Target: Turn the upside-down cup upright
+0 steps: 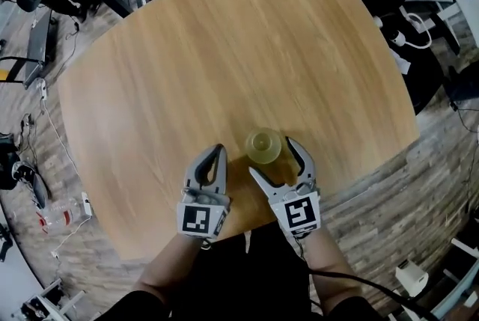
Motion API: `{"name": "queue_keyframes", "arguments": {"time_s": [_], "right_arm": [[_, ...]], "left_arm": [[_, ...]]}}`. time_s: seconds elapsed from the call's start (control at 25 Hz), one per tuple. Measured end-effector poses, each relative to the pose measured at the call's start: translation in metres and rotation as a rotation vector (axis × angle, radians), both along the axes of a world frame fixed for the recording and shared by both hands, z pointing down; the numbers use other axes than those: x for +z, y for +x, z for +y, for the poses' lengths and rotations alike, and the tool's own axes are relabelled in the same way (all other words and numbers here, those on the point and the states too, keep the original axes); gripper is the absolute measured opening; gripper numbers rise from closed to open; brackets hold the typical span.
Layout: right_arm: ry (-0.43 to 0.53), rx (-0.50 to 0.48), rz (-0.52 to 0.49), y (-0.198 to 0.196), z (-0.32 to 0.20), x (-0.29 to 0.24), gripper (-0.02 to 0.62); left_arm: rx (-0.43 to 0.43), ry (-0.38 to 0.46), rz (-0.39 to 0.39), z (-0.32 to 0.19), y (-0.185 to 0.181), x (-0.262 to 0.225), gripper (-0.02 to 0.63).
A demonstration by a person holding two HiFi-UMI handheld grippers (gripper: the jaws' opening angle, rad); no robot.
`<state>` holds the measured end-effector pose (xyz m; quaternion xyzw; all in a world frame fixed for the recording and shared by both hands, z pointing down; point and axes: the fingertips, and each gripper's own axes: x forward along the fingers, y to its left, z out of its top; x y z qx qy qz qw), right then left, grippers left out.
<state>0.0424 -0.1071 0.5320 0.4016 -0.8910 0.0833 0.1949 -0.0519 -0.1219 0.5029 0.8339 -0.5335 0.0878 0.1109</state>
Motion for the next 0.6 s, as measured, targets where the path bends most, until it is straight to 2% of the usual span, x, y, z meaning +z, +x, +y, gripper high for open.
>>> {"name": "queue_keyframes", "arguments": {"time_s": [0.16,0.32,0.6], "right_arm": [[0.002,-0.003,-0.024,-0.017,-0.018,0.009,0.4],[0.022,0.0,-0.045,-0.023,-0.036,0.006,0.402],[0.043,-0.003,-0.003,-0.027,-0.038,0.01,0.399]], "left_arm": [[-0.01,-0.037,0.032,0.0,-0.011,0.016,0.008],[0.003,-0.055,0.044,-0.003,-0.013,0.021,0.008],[0.04,-0.056,0.034,-0.009,-0.009,0.021,0.008]]}}
